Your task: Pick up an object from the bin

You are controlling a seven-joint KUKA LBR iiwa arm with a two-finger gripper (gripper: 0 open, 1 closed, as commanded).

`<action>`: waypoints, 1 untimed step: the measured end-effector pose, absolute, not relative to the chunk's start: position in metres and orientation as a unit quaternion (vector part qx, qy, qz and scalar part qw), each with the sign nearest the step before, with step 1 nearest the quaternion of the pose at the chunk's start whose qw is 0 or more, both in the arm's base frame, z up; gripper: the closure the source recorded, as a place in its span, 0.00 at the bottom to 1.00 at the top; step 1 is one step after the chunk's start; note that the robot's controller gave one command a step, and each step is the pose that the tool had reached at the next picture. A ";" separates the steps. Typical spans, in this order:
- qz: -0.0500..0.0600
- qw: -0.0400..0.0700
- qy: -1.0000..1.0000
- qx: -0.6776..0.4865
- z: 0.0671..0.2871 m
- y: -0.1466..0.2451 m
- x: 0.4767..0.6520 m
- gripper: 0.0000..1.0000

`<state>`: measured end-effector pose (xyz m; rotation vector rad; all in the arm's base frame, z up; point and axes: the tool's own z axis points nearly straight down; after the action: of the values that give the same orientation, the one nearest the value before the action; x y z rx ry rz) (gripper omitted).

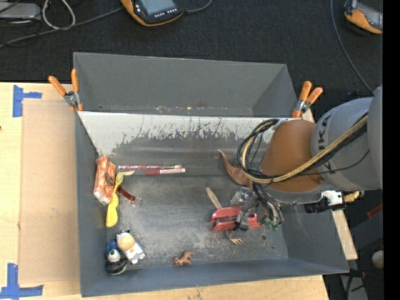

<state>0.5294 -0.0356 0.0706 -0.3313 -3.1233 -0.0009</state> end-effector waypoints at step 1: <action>0.000 0.000 -0.994 -0.105 0.071 -0.036 0.529 1.00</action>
Offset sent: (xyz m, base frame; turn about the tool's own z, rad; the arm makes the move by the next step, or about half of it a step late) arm -0.0005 0.0088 0.0905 0.0007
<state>0.5294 -0.0356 0.0706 -0.3302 -3.1234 -0.0007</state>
